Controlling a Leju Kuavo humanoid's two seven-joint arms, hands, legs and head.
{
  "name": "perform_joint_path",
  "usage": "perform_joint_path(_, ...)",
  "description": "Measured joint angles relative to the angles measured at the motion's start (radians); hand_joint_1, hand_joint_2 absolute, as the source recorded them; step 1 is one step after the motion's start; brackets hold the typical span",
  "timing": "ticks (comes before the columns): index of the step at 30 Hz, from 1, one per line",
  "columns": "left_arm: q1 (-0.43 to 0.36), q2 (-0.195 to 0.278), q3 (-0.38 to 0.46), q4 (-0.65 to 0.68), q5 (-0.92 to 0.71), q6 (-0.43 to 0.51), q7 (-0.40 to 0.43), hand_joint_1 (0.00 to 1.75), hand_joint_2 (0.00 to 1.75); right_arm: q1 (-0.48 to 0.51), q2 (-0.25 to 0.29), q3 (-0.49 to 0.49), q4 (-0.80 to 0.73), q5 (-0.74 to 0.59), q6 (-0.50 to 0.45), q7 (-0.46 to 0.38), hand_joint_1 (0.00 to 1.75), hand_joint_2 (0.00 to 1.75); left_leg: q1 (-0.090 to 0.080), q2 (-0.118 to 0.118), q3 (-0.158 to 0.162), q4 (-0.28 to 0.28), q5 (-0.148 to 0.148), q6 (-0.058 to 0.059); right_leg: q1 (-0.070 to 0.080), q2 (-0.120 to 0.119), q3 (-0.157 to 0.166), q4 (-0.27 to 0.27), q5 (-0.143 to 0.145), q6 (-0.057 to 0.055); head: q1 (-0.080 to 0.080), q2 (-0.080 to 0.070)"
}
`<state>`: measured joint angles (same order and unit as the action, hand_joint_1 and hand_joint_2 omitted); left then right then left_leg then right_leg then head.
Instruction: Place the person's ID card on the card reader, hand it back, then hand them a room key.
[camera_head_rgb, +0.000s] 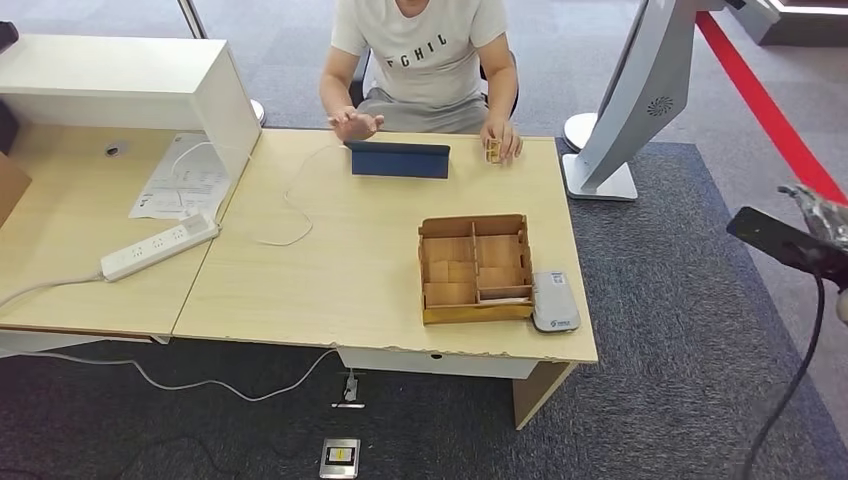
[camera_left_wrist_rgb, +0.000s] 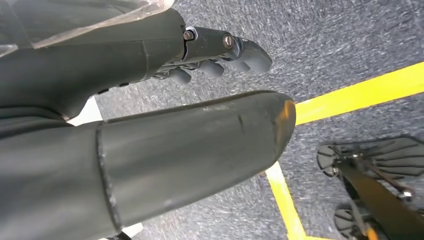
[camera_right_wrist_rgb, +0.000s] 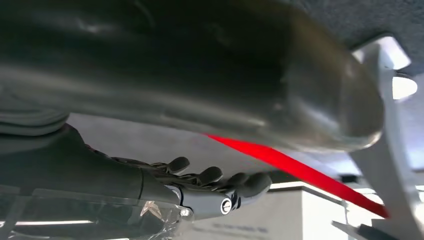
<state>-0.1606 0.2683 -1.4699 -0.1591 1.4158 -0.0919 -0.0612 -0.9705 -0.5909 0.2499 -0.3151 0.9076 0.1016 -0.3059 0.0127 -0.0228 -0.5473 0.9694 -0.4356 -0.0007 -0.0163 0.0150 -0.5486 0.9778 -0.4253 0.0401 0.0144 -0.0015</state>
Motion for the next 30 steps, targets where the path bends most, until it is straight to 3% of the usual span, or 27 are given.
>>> perform_joint_path(5,0.0,0.0,0.013,0.0,0.019,0.003,0.011,0.0,0.0,0.215,-0.084,-0.135,0.008,-0.101,-0.036,0.054,0.0,0.0,0.001,-0.002,0.002,-0.001,-0.002,0.0,0.001,-0.001,0.004,0.0,-0.004,0.001,-0.001,0.0)
perform_joint_path(10,-0.001,0.0,0.029,0.0,0.045,0.016,0.03,0.0,0.0,0.457,-0.094,-0.271,0.026,-0.173,-0.063,0.143,0.0,0.0,0.002,-0.003,0.004,-0.002,-0.005,-0.001,0.002,-0.003,0.007,0.0,-0.008,-0.001,0.0,0.0)
perform_joint_path(14,-0.001,0.0,0.045,0.0,0.054,0.037,0.016,0.0,0.0,0.648,-0.052,-0.367,0.051,-0.236,-0.037,0.192,0.0,0.0,0.003,-0.005,0.004,-0.002,-0.006,-0.002,0.003,-0.005,0.007,0.0,-0.009,-0.002,0.0,0.0)
perform_joint_path(18,-0.005,0.0,0.049,0.0,0.043,0.068,-0.019,0.0,0.0,0.774,0.015,-0.446,0.073,-0.296,-0.01,0.217,0.0,0.0,0.003,-0.003,0.005,-0.004,-0.007,-0.003,0.003,-0.004,0.007,0.001,-0.01,-0.003,0.0,0.0)
perform_joint_path(24,-0.017,0.0,0.049,0.0,0.028,0.091,-0.048,0.0,0.0,0.834,0.121,-0.542,0.097,-0.333,-0.023,0.268,0.0,0.0,0.003,0.001,0.008,-0.004,-0.007,-0.005,0.003,-0.002,0.007,0.001,-0.01,-0.004,0.0,0.0)
perform_joint_path(30,-0.017,0.0,0.049,0.0,0.013,0.076,-0.058,0.0,0.0,0.847,0.184,-0.603,0.112,-0.334,-0.017,0.261,0.0,0.0,0.002,0.001,0.008,-0.004,-0.007,-0.005,0.003,-0.002,0.007,0.001,-0.01,-0.004,0.0,0.0)
